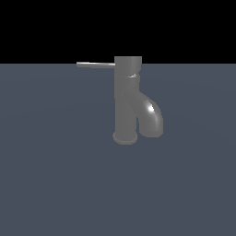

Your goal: Turn on the faucet by rotating a designated handle.

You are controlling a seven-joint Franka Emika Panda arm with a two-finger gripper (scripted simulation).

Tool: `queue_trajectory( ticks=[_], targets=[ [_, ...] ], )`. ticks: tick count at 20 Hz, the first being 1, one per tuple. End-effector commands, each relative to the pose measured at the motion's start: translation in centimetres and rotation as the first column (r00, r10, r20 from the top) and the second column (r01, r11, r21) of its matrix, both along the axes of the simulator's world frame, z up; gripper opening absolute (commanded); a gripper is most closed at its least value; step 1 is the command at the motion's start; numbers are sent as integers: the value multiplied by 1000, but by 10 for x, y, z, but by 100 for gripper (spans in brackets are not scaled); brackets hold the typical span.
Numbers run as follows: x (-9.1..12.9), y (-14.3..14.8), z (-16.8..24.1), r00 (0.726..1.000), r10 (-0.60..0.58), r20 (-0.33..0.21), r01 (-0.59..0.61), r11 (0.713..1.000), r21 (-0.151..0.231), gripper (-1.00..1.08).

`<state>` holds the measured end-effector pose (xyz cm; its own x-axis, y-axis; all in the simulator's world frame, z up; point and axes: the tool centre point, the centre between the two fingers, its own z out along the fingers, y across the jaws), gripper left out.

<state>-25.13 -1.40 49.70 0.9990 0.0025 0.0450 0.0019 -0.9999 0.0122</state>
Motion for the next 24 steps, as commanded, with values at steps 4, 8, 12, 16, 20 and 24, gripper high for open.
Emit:
queue_trajectory(
  ticks=[4,8,12,16,20,24],
  targets=[
    [0,1,-1,1000,-5,0,5,1000,0,-100],
    [2,5,-4,1000,-26,-1,26,1000,1,-100],
    [6,13,-10,998,-64,-2,64,998,2,-100],
    [13,23,-19,993,-119,-3,119,993,4,-100],
    [22,37,-30,982,-190,-5,190,982,6,-100],
    [34,52,-43,962,-272,-8,272,962,9,-100]
  ],
)
